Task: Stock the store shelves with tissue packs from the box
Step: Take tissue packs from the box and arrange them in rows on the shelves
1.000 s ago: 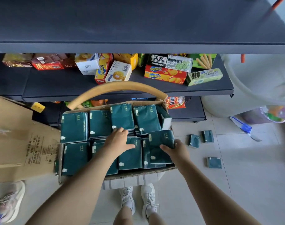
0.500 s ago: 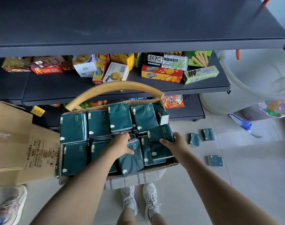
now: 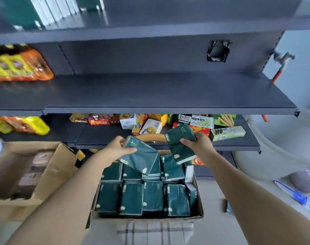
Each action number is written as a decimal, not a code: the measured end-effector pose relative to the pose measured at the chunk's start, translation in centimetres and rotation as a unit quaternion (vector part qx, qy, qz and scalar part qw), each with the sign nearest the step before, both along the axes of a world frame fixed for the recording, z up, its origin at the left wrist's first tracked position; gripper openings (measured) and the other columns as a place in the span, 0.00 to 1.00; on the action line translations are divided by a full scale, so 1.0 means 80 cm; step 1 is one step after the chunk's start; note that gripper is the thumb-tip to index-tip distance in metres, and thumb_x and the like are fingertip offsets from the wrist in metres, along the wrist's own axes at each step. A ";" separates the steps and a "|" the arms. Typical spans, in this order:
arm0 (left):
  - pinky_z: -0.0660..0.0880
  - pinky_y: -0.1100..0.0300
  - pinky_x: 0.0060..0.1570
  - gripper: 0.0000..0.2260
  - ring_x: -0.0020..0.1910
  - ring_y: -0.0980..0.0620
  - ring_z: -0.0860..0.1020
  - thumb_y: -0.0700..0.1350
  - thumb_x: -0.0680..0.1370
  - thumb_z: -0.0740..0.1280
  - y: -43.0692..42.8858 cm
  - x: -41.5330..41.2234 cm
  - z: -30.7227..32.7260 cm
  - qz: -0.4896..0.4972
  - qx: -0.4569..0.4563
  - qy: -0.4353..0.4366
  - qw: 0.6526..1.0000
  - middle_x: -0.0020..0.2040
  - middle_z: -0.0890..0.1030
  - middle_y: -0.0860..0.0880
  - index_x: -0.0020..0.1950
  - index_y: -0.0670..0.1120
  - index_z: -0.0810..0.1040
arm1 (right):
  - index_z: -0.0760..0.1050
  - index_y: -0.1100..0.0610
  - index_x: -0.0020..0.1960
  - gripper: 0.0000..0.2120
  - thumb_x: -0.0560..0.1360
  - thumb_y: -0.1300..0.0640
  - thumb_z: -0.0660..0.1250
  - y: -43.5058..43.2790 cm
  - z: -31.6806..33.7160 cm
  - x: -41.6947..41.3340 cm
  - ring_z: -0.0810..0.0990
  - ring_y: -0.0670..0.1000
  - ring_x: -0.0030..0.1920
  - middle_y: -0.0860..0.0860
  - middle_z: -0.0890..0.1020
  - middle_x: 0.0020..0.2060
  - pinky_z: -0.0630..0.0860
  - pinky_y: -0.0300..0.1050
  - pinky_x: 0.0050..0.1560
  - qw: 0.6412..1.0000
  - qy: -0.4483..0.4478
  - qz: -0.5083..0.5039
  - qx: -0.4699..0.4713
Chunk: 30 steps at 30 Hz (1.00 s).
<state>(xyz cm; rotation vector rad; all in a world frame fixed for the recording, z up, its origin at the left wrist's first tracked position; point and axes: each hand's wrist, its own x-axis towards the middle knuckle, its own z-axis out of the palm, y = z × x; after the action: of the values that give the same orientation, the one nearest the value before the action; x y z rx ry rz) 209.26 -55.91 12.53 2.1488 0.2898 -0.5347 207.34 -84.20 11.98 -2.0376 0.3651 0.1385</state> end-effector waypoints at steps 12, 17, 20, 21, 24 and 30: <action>0.78 0.47 0.53 0.11 0.50 0.47 0.81 0.45 0.73 0.73 0.098 0.016 0.218 0.130 -0.111 -0.219 0.961 0.52 0.81 0.48 0.49 0.51 0.72 | 0.74 0.56 0.51 0.12 0.72 0.52 0.72 0.091 0.240 0.086 0.79 0.50 0.43 0.50 0.80 0.43 0.74 0.39 0.37 0.981 -0.177 0.079 0.003; 0.76 0.48 0.56 0.14 0.51 0.47 0.80 0.44 0.74 0.72 0.150 0.052 0.285 0.151 -0.145 -0.299 0.931 0.54 0.80 0.47 0.56 0.47 0.72 | 0.78 0.59 0.51 0.13 0.71 0.53 0.73 0.146 0.314 0.129 0.81 0.53 0.45 0.52 0.82 0.44 0.76 0.42 0.43 0.969 -0.225 0.101 -0.019; 0.75 0.48 0.59 0.10 0.53 0.47 0.80 0.43 0.74 0.72 0.191 0.082 0.314 0.126 -0.160 -0.334 0.920 0.54 0.81 0.47 0.51 0.50 0.74 | 0.79 0.60 0.51 0.14 0.71 0.52 0.73 0.184 0.357 0.165 0.81 0.54 0.46 0.53 0.83 0.44 0.75 0.44 0.45 0.962 -0.247 0.106 -0.050; 0.74 0.48 0.60 0.09 0.54 0.48 0.80 0.43 0.74 0.72 0.208 0.096 0.323 0.115 -0.162 -0.349 0.916 0.54 0.81 0.47 0.50 0.51 0.74 | 0.79 0.60 0.50 0.13 0.71 0.52 0.73 0.199 0.371 0.179 0.80 0.53 0.45 0.53 0.82 0.44 0.75 0.44 0.43 0.959 -0.256 0.104 -0.061; 0.74 0.49 0.60 0.10 0.54 0.50 0.79 0.44 0.74 0.72 0.255 0.141 0.350 0.088 -0.150 -0.383 0.907 0.54 0.80 0.50 0.49 0.53 0.74 | 0.78 0.58 0.48 0.11 0.71 0.53 0.73 0.241 0.406 0.220 0.80 0.53 0.44 0.53 0.83 0.44 0.76 0.44 0.44 0.956 -0.271 0.086 -0.076; 0.76 0.57 0.51 0.12 0.53 0.53 0.79 0.45 0.75 0.71 0.332 0.230 0.409 0.044 -0.167 -0.436 0.883 0.51 0.80 0.53 0.55 0.50 0.73 | 0.76 0.61 0.52 0.17 0.69 0.53 0.75 0.313 0.448 0.298 0.80 0.55 0.47 0.55 0.82 0.46 0.76 0.47 0.46 0.953 -0.274 0.036 -0.123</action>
<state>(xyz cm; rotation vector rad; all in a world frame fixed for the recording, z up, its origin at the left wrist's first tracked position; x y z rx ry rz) 227.64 -29.33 45.29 1.8108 -0.2005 0.4357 231.15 -59.18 47.80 -2.2306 -0.0453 -0.4460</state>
